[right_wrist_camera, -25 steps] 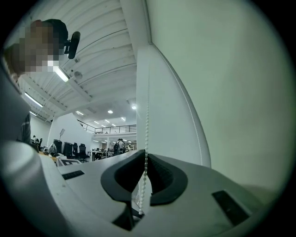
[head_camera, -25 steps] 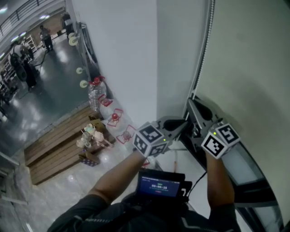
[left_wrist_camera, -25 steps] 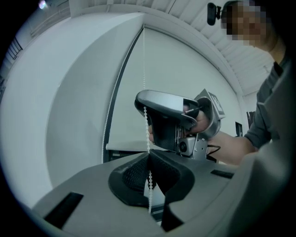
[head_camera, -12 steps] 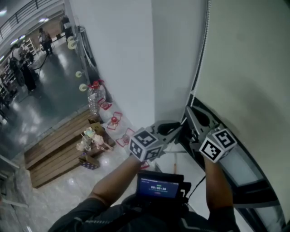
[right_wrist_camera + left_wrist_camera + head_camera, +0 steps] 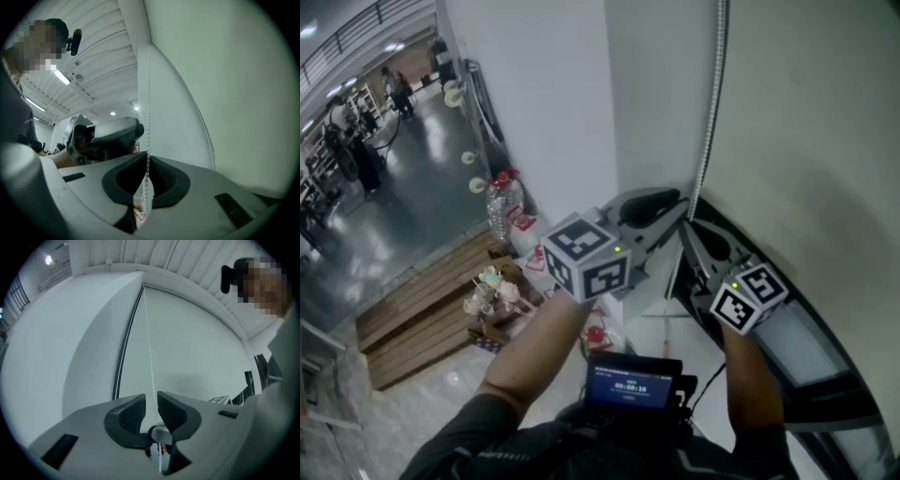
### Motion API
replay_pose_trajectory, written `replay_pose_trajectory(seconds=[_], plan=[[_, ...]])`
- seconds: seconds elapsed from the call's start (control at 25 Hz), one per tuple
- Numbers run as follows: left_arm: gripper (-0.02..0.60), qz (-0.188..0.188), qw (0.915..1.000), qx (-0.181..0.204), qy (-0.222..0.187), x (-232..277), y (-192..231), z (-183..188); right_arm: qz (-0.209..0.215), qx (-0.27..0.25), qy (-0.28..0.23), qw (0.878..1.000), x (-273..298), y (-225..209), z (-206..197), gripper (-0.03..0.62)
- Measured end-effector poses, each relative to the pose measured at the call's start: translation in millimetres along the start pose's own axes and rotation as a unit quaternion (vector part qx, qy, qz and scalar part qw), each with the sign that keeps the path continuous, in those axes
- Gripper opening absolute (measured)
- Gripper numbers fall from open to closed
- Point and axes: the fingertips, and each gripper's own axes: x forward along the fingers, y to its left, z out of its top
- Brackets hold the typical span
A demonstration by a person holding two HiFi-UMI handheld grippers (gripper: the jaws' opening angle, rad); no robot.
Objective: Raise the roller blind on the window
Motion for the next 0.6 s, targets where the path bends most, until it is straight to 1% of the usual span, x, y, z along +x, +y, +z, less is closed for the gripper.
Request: replay_pose_trajectory(seconds=[0.12, 0.24, 0.32, 0.36, 0.4, 0.48, 0.6], plan=[[0.08, -0.006, 0.9998, 0.017, -0.001, 17.0, -1.0, 15.5, 0.003, 0.0, 0.001, 1.0, -0.2, 0.3, -1.3, 0.021], [0.08, -0.013, 0.9996, 0.027, 0.005, 31.7, 1.9, 18.7, 0.003, -0.003, 0.002, 1.0, -0.5, -2.2, -2.5, 0.021], [0.078, -0.026, 0.9992, 0.028, 0.008, 37.6, -1.3, 18.5, 0.002, -0.005, 0.003, 1.0, -1.3, -2.4, -2.3, 0.021], [0.036, -0.035, 0.999, 0.027, 0.01, 39.3, -4.9, 18.6, 0.002, -0.005, 0.003, 1.0, -1.9, -1.9, -1.6, 0.021], [0.009, -0.043, 0.9987, 0.024, 0.01, 40.4, -8.7, 18.9, 0.002, -0.005, 0.003, 1.0, -2.3, -1.4, -0.9, 0.021], [-0.002, -0.052, 0.9983, 0.024, 0.011, 41.4, -12.2, 18.6, 0.002, -0.003, 0.003, 1.0, -2.8, -1.5, -0.7, 0.021], [-0.002, -0.053, 0.9979, 0.036, 0.012, 41.0, -12.6, 16.4, 0.002, 0.0, 0.0, 1.0, -4.9, -3.6, -2.0, 0.021]])
